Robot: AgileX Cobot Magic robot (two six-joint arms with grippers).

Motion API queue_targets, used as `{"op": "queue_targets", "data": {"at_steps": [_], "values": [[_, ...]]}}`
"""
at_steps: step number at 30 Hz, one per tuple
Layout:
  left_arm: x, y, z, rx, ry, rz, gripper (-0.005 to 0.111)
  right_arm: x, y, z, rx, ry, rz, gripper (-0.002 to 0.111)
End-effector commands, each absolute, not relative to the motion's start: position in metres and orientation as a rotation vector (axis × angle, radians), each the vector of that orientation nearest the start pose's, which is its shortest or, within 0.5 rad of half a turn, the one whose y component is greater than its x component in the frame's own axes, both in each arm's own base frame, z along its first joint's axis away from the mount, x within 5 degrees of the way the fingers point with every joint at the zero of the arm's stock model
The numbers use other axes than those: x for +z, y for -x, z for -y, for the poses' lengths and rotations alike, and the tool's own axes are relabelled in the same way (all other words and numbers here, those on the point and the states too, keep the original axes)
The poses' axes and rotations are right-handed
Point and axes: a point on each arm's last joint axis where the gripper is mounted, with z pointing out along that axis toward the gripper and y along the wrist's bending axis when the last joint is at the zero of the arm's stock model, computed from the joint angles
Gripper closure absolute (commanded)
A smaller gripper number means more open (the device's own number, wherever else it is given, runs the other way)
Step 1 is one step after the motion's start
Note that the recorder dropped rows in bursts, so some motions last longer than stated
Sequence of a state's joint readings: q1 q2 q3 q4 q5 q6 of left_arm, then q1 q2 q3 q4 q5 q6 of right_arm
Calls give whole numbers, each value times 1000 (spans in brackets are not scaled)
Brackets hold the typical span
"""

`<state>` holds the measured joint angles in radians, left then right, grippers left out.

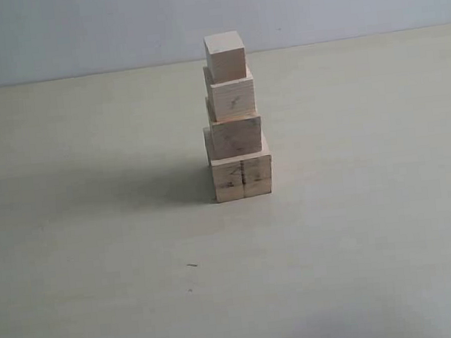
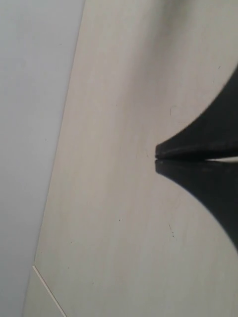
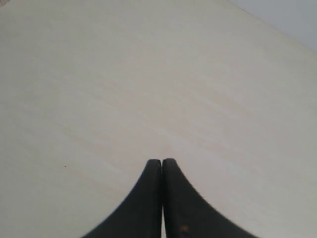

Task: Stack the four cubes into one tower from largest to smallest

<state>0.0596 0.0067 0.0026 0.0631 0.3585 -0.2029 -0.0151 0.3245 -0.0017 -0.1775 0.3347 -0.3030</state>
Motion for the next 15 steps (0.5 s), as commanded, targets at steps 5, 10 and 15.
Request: {"op": "queue_targets", "data": {"at_steps": [5, 10, 15], "values": [[181, -53, -5, -32, 196, -1827, 107, 176, -60, 7, -384, 405, -1920, 108], [181, -53, -5, -32, 196, -1829, 107, 183, -53, 10, -482, 397, -1806, 108], [181, -53, -5, -32, 196, -1829, 107, 187, -54, 9, 5, -193, -1768, 108]]}}
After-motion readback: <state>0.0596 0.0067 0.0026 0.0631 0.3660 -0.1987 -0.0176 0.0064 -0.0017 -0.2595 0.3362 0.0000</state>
